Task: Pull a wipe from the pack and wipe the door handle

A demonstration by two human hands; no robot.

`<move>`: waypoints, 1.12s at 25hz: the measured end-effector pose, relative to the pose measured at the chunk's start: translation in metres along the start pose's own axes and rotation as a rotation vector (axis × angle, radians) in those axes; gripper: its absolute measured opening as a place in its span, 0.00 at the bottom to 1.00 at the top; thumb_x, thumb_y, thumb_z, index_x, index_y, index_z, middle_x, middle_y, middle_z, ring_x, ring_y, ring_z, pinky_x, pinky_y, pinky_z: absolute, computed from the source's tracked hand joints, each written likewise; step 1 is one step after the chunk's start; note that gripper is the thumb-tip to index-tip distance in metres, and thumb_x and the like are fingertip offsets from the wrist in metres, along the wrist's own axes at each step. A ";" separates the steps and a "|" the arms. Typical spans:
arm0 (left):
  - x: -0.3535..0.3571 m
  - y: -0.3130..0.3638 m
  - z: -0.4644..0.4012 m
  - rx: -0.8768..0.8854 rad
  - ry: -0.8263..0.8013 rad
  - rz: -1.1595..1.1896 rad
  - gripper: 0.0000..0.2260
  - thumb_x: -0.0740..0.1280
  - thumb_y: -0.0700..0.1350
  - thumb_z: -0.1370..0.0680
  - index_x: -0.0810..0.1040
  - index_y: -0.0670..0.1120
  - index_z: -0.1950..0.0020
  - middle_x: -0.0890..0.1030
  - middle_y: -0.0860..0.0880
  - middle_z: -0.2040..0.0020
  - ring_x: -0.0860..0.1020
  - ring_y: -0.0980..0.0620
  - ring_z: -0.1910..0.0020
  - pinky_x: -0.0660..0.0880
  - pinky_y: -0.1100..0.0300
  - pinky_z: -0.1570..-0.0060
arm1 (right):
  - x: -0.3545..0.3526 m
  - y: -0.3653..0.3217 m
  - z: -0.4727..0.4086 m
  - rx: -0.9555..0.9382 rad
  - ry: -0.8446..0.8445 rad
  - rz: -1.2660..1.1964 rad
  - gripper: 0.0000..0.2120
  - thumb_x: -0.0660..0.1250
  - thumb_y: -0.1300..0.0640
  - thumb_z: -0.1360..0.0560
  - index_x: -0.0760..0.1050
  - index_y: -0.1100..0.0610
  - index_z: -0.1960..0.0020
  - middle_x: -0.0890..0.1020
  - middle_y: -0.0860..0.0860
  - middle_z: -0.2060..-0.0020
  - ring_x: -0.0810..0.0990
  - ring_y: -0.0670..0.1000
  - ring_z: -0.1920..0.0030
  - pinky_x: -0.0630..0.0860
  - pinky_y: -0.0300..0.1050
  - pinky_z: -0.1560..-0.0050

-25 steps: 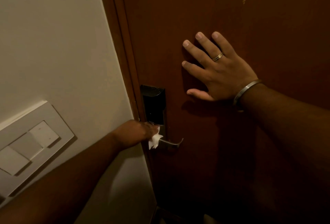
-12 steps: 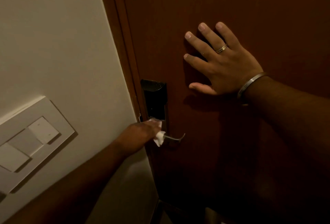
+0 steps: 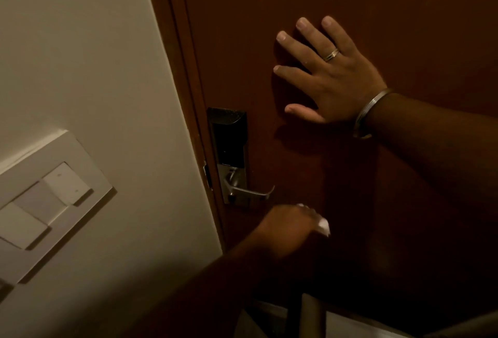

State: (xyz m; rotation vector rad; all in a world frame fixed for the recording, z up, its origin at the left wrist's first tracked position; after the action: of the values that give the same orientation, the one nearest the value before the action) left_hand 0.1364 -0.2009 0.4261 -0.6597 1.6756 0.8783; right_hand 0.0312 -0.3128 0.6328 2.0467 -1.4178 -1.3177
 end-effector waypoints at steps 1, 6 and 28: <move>0.014 0.013 0.004 0.051 -0.052 0.084 0.10 0.65 0.42 0.22 0.79 0.47 0.42 0.77 0.42 0.37 0.74 0.44 0.38 0.72 0.48 0.40 | -0.001 -0.005 0.011 0.026 0.013 -0.088 0.29 0.55 0.39 0.19 0.70 0.57 0.27 0.64 0.62 0.23 0.62 0.65 0.23 0.56 0.65 0.25; 0.054 0.018 0.034 -0.357 -0.154 0.815 0.22 0.65 0.39 0.21 0.65 0.43 0.28 0.80 0.45 0.54 0.78 0.50 0.56 0.76 0.55 0.54 | -0.016 -0.077 0.188 0.496 -0.536 -0.866 0.17 0.63 0.57 0.19 0.74 0.53 0.30 0.77 0.54 0.32 0.75 0.55 0.31 0.68 0.44 0.33; 0.426 0.152 0.008 -1.074 -0.248 1.237 0.17 0.62 0.30 0.22 0.70 0.37 0.33 0.77 0.33 0.39 0.78 0.41 0.52 0.76 0.49 0.53 | 0.062 -0.337 0.604 2.502 -0.994 -1.521 0.05 0.62 0.68 0.19 0.76 0.63 0.48 0.78 0.62 0.52 0.80 0.61 0.54 0.82 0.45 0.61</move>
State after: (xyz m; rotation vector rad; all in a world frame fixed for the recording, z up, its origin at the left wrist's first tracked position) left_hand -0.0920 -0.1042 0.0474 -0.0480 1.1579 2.6896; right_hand -0.2711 -0.0762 0.0536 -0.4952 0.1724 -0.1630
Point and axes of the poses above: each hand's wrist, its own z-axis away from the middle knuckle, its own x-axis out of the palm, y = z × x, the point moved 1 cm from there along -z, towards the middle knuckle
